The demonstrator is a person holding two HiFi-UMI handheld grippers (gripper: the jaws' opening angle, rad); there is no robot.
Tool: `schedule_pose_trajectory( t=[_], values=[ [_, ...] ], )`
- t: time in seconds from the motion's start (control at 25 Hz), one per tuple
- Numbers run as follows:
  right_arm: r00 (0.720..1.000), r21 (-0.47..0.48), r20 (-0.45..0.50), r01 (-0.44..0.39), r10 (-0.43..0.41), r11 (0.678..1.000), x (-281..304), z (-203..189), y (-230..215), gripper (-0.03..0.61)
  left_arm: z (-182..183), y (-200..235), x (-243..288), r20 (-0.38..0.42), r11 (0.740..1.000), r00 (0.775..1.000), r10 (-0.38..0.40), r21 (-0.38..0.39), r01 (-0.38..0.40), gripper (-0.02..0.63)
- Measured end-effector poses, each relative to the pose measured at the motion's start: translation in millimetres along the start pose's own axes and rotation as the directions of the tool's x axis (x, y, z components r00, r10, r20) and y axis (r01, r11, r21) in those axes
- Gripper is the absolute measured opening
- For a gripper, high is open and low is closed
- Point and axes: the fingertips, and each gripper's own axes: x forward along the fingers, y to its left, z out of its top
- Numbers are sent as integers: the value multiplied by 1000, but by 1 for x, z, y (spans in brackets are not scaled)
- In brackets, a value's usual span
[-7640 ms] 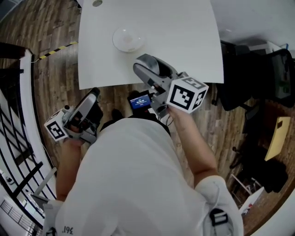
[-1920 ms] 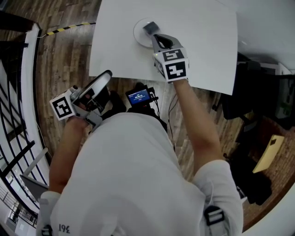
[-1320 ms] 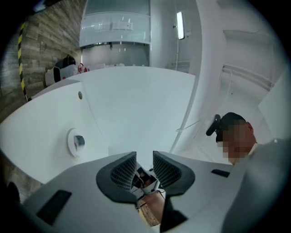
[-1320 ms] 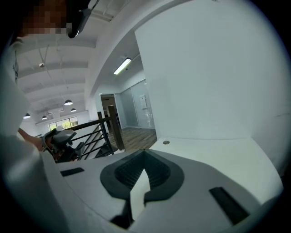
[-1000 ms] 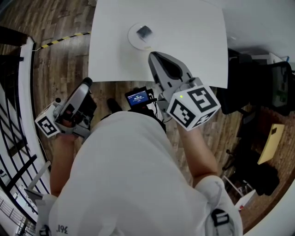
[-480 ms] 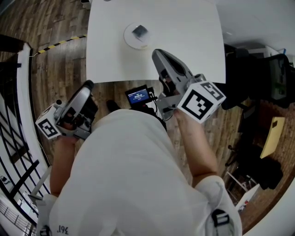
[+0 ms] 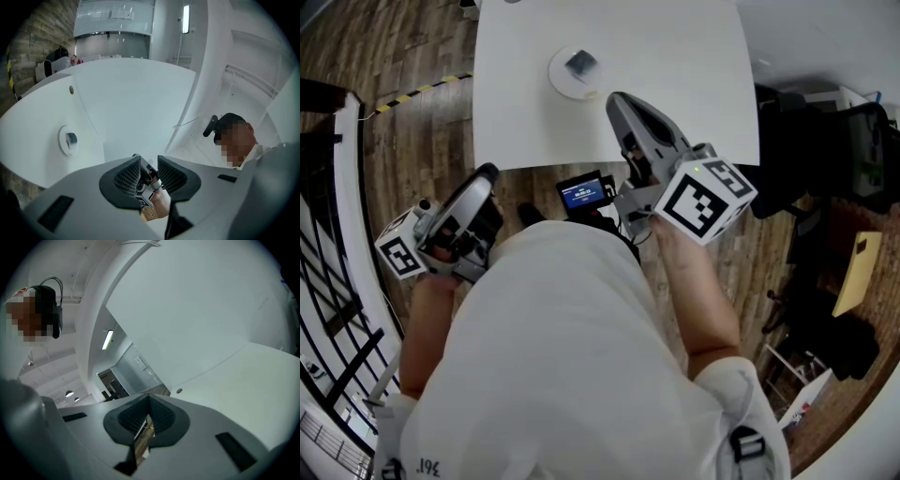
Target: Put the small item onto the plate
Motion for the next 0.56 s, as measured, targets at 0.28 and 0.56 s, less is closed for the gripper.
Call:
schedule_pose_trajectory(
  t=[0.28, 0.56],
  values=[
    [1000, -40, 0, -25, 25, 999, 11, 6, 8, 2, 2, 0, 0, 1, 1000, 1000, -2, 6, 2, 117],
    [1000, -39, -8, -24, 24, 999, 11, 5, 1, 2, 3, 0, 3, 11, 1000, 1000, 12, 12, -12, 117]
  ],
)
